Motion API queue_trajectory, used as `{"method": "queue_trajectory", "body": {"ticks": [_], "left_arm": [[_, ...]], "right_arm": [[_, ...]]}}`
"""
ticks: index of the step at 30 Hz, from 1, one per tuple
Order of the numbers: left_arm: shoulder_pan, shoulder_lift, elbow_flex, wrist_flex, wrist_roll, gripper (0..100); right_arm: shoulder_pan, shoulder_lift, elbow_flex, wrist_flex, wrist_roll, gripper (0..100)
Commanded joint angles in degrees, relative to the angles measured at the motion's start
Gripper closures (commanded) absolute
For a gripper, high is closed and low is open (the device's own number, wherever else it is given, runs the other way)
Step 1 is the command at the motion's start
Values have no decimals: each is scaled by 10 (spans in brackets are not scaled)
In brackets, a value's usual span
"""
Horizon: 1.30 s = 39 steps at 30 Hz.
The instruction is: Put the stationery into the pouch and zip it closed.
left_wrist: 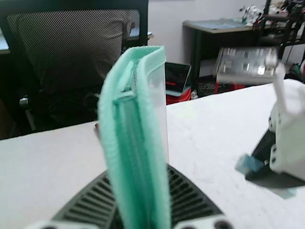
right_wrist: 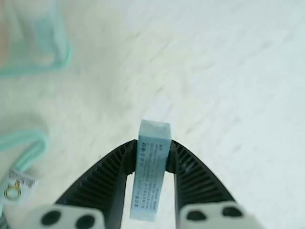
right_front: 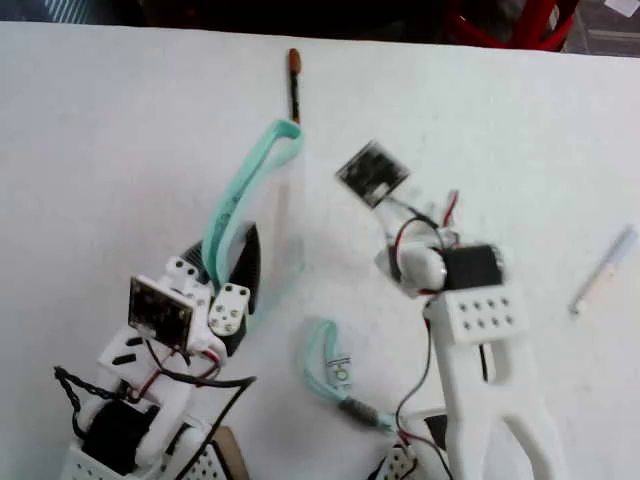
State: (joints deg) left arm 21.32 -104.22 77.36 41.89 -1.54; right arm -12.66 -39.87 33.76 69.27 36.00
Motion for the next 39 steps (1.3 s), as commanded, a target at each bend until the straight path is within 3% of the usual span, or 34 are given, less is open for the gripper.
{"method": "queue_trajectory", "body": {"ticks": [1,9,15,19,23,29,39], "left_arm": [[9,-5,-2,-41,-6,976],[8,-5,64,-89,-6,973],[9,-5,67,-85,-5,975],[7,-5,68,-80,-5,975],[7,-5,63,-48,-6,973],[7,-5,63,-49,-6,973],[7,-5,64,-50,-6,973]], "right_arm": [[-21,-73,-101,6,-60,981],[-105,-109,-213,-111,-285,981],[-165,-108,-213,-285,-379,981],[-216,-76,-177,-352,-389,981],[-217,-3,-156,-407,-389,981],[-189,27,-124,-346,-393,981],[-179,-57,-14,-324,-389,981]]}}
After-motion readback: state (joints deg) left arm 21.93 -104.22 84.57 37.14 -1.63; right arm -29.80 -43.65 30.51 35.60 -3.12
